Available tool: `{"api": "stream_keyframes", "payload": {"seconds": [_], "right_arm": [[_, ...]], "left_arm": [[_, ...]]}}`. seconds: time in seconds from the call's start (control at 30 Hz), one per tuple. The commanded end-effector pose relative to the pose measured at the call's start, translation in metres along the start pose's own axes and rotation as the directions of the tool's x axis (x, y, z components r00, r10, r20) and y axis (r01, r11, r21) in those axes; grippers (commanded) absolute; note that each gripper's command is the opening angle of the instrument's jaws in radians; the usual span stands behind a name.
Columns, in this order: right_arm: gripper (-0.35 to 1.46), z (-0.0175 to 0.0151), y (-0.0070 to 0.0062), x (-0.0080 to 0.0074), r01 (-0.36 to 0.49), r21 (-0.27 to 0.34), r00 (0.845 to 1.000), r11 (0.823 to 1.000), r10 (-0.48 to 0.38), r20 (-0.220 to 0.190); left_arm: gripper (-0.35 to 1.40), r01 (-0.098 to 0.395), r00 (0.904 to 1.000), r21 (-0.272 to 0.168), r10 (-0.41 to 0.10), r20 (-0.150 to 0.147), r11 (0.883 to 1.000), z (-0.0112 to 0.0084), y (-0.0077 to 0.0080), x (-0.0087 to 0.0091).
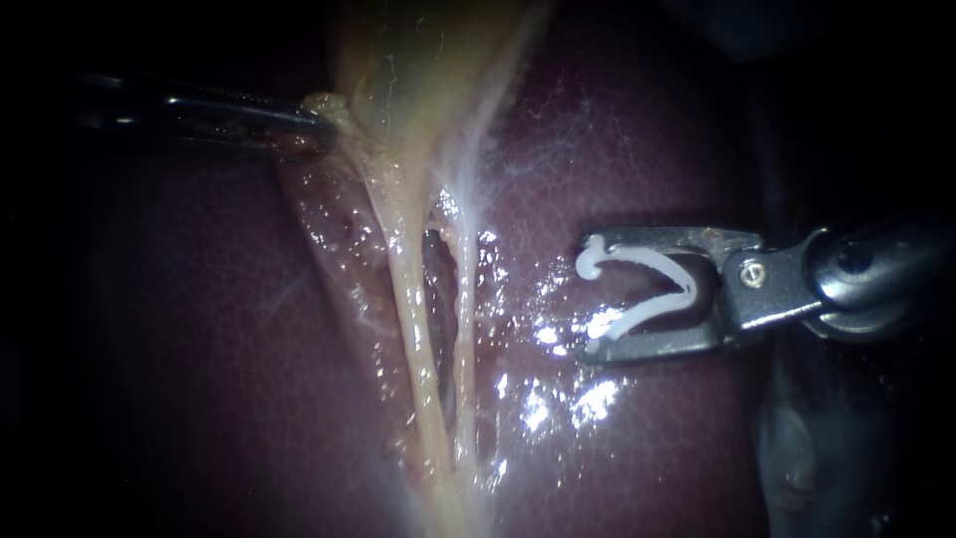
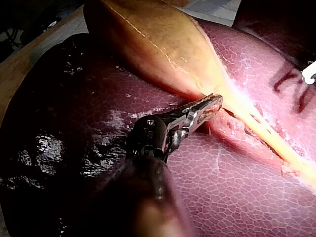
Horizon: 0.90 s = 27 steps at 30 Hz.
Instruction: Clipping first clip left tube
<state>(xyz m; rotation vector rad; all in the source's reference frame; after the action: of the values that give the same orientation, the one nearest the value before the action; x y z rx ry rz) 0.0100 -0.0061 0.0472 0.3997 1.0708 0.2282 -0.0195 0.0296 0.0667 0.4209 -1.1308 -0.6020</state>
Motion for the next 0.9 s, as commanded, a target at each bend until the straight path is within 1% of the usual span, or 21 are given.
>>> {"api": "stream_keyframes", "payload": {"seconds": [0.03, 0.3, 0.47, 0.63, 0.9], "right_arm": [[0.49, 0.0, 0.0, 0.0, 0.0, 0.0, 1.0, 1.0, 0.0, 0.0], [0.49, 0.0001, -0.0001, 0.0001, -0.012, 0.011, 1.0, 1.0, 0.012, -0.002], [0.49, 0.0007, -0.0005, 0.0005, -0.052, 0.024, 0.999, 0.998, 0.052, -0.002], [0.49, 0.0021, -0.0012, 0.0006, -0.1, 0.041, 0.995, 0.994, 0.1, -0.001], [0.49, 0.0047, -0.0017, 0.0004, -0.157, 0.064, 0.988, 0.986, 0.157, 0.004]], "left_arm": [[-0.35, -0.001, 1.0, 0.001, 0.001, 0.0, 1.0, 0.0, 0.0, 0.0], [-0.35, -0.001, 1.0, 0.001, 0.001, 0.0, 1.0, 0.0, 0.0, 0.0], [-0.35, -0.001, 1.0, 0.001, 0.001, 0.0, 1.0, -0.0001, 0.0, 0.0], [-0.35, -0.001, 1.0, 0.002, 0.001, 0.0, 1.0, -0.0001, 0.0, 0.0], [-0.35, -0.001, 1.0, 0.002, 0.001, 0.0, 1.0, -0.0001, 0.0, 0.0]]}}
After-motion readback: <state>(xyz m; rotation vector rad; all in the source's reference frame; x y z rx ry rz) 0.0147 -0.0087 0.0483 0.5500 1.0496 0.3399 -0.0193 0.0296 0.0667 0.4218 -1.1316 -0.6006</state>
